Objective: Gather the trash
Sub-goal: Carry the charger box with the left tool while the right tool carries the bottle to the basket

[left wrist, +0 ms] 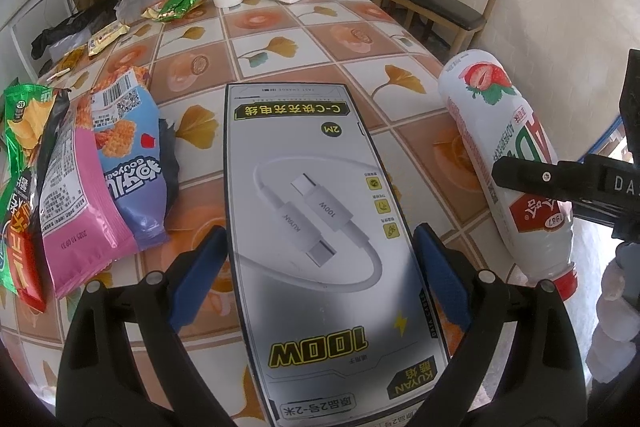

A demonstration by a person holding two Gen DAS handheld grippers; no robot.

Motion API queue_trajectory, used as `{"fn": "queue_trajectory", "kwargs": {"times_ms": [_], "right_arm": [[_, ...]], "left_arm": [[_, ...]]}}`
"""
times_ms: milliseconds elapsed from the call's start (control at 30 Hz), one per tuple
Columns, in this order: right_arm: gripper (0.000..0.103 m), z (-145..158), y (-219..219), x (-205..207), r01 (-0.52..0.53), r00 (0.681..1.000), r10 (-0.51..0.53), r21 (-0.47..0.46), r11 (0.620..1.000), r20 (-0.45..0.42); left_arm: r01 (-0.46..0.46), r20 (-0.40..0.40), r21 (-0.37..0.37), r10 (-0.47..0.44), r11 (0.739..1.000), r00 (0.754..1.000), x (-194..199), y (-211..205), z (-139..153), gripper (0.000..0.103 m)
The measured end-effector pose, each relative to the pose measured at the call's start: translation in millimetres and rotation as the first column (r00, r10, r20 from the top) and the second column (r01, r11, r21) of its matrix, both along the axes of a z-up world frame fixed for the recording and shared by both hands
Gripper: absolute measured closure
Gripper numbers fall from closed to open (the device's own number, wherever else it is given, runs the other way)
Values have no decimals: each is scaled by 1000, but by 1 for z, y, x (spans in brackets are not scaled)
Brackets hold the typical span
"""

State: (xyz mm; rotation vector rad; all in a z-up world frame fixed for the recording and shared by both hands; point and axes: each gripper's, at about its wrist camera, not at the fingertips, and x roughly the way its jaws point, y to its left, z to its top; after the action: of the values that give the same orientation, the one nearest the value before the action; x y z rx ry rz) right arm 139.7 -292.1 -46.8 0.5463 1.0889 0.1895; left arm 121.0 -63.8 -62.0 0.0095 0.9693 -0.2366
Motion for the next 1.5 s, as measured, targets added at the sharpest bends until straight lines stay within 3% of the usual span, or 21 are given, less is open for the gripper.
{"fn": "queue_trajectory", "kwargs": {"times_ms": [1067, 1500], "right_arm": [[45, 12, -35, -36, 46, 997, -51, 81, 996, 64], [45, 24, -110, -86, 207, 969, -224, 142, 968, 109]], "left_arm": [[38, 70, 32, -41, 999, 997, -27, -29, 30, 14], [192, 95, -2, -191, 981, 977, -30, -85, 54, 14]]}}
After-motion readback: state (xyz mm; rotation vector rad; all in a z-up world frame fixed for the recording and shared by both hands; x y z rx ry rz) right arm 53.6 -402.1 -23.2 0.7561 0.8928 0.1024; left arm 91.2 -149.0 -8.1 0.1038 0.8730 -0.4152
